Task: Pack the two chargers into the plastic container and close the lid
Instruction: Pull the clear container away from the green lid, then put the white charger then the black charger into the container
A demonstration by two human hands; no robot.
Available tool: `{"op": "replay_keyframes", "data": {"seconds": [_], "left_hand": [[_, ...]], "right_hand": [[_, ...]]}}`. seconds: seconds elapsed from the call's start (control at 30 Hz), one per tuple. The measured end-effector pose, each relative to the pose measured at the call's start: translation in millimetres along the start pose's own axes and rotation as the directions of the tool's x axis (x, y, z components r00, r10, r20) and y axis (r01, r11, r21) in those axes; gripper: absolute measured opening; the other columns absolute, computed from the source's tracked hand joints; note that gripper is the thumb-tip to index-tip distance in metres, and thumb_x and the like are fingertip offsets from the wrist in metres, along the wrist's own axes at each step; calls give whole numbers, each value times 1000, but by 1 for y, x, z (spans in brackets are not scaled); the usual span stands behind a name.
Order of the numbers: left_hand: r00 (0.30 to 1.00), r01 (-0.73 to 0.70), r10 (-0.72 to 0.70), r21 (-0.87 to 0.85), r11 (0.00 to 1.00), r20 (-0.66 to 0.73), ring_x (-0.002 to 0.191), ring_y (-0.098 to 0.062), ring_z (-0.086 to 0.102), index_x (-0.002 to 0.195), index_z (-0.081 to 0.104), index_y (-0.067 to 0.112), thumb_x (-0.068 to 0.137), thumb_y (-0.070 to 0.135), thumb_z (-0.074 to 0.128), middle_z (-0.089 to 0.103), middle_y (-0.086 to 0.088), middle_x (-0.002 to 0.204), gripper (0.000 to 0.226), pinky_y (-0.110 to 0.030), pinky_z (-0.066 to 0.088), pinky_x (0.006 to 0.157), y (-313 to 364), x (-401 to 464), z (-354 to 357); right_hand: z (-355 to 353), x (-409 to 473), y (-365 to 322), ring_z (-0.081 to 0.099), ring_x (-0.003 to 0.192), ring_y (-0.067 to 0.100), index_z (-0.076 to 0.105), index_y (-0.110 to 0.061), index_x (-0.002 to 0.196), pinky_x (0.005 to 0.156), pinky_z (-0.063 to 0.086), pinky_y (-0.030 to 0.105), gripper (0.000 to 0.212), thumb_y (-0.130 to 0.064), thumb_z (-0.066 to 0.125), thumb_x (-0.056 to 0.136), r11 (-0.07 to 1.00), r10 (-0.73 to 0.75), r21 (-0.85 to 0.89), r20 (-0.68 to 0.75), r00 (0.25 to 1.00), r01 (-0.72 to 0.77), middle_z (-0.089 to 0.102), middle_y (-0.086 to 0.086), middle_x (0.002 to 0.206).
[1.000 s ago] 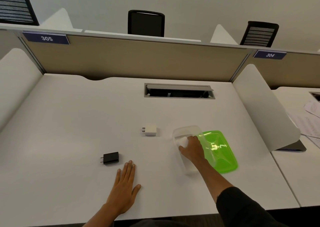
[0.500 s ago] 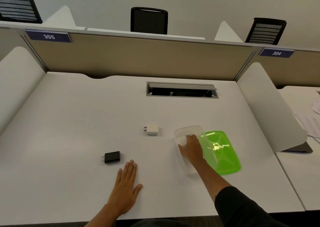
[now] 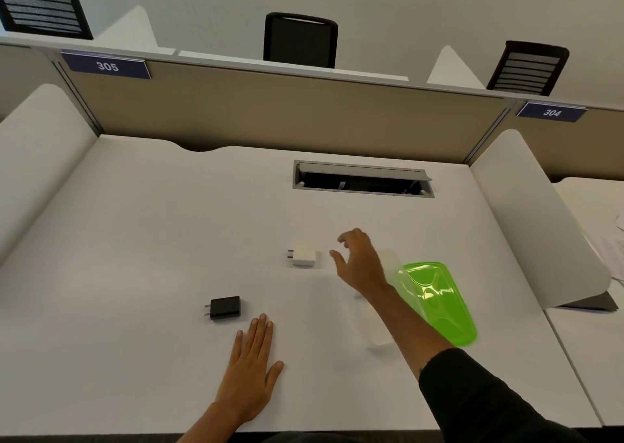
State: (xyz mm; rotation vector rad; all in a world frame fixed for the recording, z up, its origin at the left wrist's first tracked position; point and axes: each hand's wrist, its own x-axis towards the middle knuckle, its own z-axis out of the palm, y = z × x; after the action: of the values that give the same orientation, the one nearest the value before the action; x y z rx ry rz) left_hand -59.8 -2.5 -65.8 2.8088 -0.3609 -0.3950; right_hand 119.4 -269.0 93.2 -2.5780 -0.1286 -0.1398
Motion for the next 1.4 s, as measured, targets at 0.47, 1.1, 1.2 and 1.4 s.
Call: {"op": "replay_keyframes", "data": {"seconds": [0.47, 1.1, 1.2, 1.4], "left_hand": [[1000, -11, 11, -25, 1000, -12, 164, -22, -13, 167, -7, 17, 105, 63, 22, -16, 0, 177, 82, -46, -11, 127, 0, 2, -4], [1000, -16, 16, 18, 1000, -10, 165, -24, -9, 168, -4, 18, 107, 61, 27, -12, -3, 178, 81, -53, -3, 129, -4, 2, 0], [1000, -13, 13, 13, 1000, -2, 163, -22, -19, 167, -12, 20, 106, 63, 21, -22, 0, 176, 82, -51, -9, 129, -4, 2, 1], [1000, -9, 9, 12, 1000, -15, 163, -23, -17, 167, -11, 20, 106, 63, 22, -21, -1, 176, 82, -49, -13, 129, -1, 1, -2]], "right_hand": [[71, 39, -43, 51, 130, 29, 48, -6, 142, 106, 47, 40, 48, -19, 67, 100, 909, 19, -381, 446, 895, 171, 49, 11, 142], [-36, 45, 16, 57, 116, 29, 57, -11, 135, 96, 48, 44, 55, -34, 77, 88, 945, -71, -298, 211, 975, 133, 58, 6, 132], [-54, 25, 41, 58, 111, 27, 56, -14, 131, 91, 48, 43, 53, -33, 77, 87, 939, -53, -321, 225, 973, 125, 58, 3, 128], [-70, -18, 77, 56, 119, 27, 56, -17, 134, 94, 46, 43, 54, -36, 73, 86, 895, 10, -423, 337, 941, 142, 57, 0, 129]]}}
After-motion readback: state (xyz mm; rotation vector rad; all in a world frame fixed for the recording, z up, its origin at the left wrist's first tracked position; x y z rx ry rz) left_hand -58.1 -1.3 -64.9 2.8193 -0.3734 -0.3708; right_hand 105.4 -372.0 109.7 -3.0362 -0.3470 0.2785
